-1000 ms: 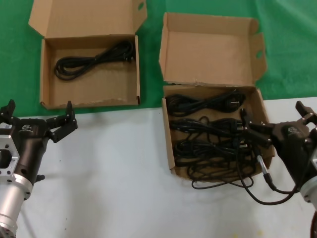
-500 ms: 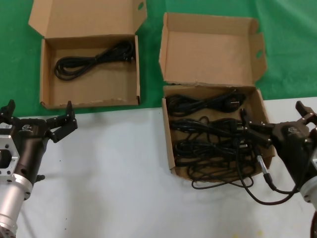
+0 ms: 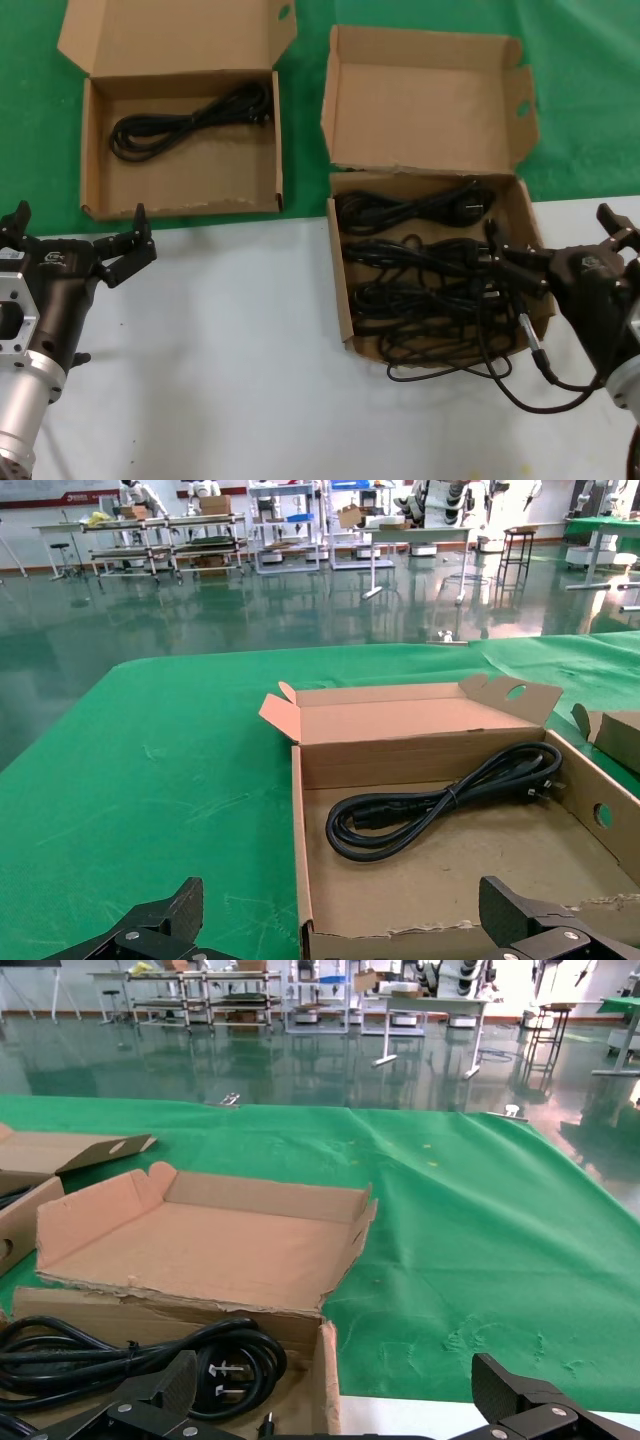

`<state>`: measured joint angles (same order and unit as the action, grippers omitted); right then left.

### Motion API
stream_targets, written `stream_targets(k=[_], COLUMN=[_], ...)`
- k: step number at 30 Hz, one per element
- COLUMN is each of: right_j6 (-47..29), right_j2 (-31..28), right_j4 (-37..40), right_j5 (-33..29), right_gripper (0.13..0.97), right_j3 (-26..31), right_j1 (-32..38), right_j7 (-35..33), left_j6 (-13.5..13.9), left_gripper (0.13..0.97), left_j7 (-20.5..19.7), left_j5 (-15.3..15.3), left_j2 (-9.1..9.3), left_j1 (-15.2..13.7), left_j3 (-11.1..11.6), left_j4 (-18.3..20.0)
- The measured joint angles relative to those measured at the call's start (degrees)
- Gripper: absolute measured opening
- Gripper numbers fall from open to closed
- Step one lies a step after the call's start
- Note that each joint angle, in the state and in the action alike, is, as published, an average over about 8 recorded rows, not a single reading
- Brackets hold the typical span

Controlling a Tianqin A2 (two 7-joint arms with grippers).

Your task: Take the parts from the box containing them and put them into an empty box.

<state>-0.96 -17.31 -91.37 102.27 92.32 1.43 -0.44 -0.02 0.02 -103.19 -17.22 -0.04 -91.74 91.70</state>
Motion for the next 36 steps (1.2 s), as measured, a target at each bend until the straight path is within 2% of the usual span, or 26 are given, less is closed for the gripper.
stream_targets(k=[36], right_j6=[0.00], right_j2=[0.00], right_j4=[0.00], right_j5=[0.00], right_gripper=[0.966], right_j3=[0.00], right_j1=[0.00], right_j7=[0.00], left_j6=[0.00], left_gripper=[0.966], left_j7=[0.00], left_j5=[0.00], left_j2=[0.00], left_j1=[0.00], left_j3=[0.00], left_j4=[0.00])
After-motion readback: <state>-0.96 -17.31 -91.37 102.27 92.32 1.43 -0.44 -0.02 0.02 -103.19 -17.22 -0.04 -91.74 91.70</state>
